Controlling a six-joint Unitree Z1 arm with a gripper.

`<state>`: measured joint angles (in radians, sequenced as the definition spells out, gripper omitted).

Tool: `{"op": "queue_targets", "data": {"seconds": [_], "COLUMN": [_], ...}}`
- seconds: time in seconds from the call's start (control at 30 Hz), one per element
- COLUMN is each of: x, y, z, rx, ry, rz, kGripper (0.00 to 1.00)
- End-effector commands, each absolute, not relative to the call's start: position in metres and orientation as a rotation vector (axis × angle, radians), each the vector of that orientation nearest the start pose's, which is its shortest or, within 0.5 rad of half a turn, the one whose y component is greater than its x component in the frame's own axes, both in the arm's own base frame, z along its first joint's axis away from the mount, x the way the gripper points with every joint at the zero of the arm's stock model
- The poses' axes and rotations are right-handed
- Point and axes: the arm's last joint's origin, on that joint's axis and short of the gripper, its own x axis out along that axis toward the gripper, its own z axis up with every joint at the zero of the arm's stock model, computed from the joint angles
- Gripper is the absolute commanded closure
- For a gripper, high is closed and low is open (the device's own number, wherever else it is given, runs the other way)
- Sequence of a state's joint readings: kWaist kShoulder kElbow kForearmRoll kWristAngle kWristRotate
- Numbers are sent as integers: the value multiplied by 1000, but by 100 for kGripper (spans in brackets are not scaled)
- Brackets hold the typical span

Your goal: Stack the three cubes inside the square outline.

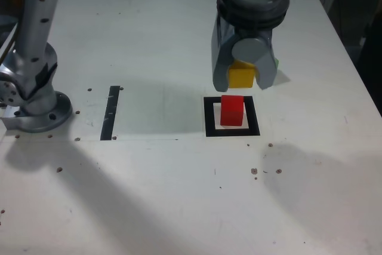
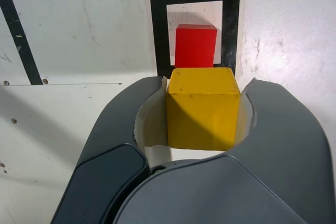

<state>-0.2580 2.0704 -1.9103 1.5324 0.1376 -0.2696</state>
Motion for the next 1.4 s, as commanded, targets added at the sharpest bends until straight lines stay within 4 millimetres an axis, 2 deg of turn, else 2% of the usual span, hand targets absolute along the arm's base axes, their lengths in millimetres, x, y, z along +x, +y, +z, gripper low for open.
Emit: {"op": "queue_targets", "data": {"seconds": [0.0, 0.43, 0.93, 1.37], "x": [367, 369, 372, 371], "y": [-89, -77, -74, -70], "z": [311, 278, 256, 254], "rx": [123, 69, 63, 108], "ry": [1651, 1685, 1705, 1700], "rz": [133, 135, 123, 99], "kGripper": [71, 71, 71, 70]}}
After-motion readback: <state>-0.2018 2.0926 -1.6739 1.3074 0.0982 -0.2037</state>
